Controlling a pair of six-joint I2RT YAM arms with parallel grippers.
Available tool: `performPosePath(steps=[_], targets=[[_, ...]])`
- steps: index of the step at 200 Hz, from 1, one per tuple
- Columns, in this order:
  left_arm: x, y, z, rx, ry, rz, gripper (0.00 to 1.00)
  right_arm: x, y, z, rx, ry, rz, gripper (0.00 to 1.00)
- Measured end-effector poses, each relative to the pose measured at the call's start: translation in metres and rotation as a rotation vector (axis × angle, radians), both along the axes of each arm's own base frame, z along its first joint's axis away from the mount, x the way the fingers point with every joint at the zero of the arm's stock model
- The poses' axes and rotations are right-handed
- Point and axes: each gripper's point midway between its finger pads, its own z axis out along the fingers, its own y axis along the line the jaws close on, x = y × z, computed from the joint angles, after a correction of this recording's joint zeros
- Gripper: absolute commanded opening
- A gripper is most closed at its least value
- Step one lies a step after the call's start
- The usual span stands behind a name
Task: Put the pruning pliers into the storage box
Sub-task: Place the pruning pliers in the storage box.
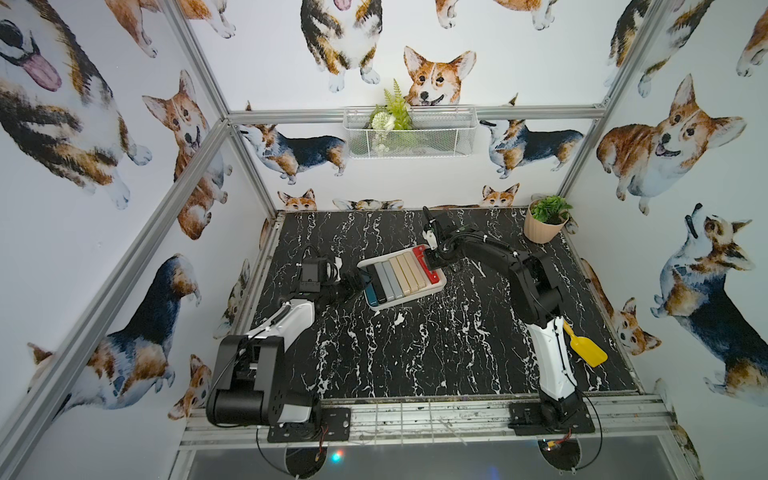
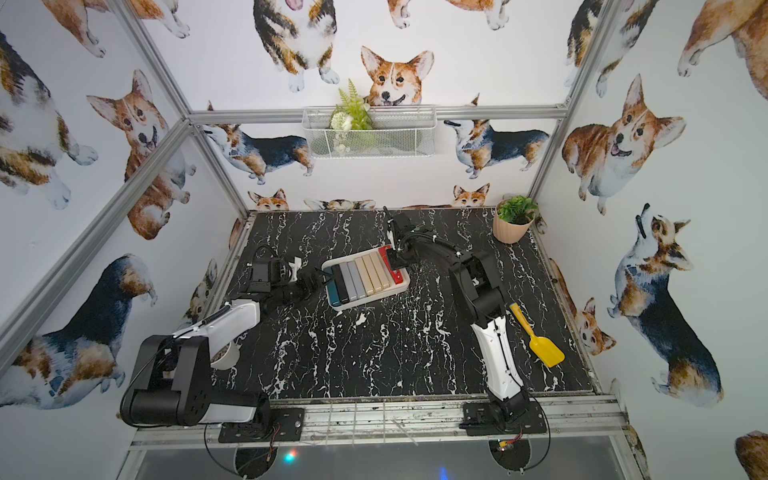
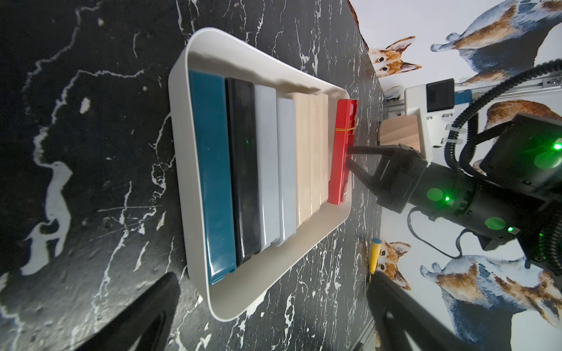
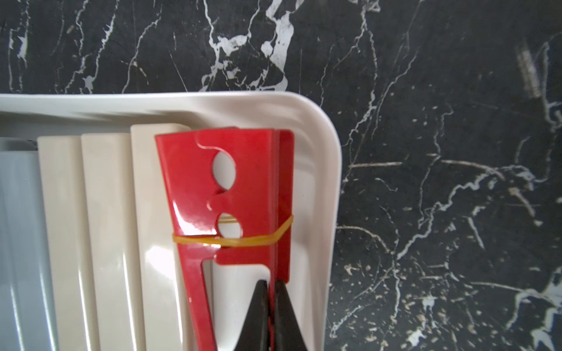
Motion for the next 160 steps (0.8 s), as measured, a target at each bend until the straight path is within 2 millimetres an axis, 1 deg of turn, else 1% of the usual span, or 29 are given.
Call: performPosePath(steps=[84,160], targets=[[-0.002,0.001,-0.001,-0.002,0.003,0.002,1.0,0.001,0.0,-0.012,-0.011,0.02,-0.003,0.0],[-0.002,0.003,-0.002,-0.002,0.004,0.006,1.0,0.003,0.002,-0.016,-0.011,0.033,-0.018,0.0]])
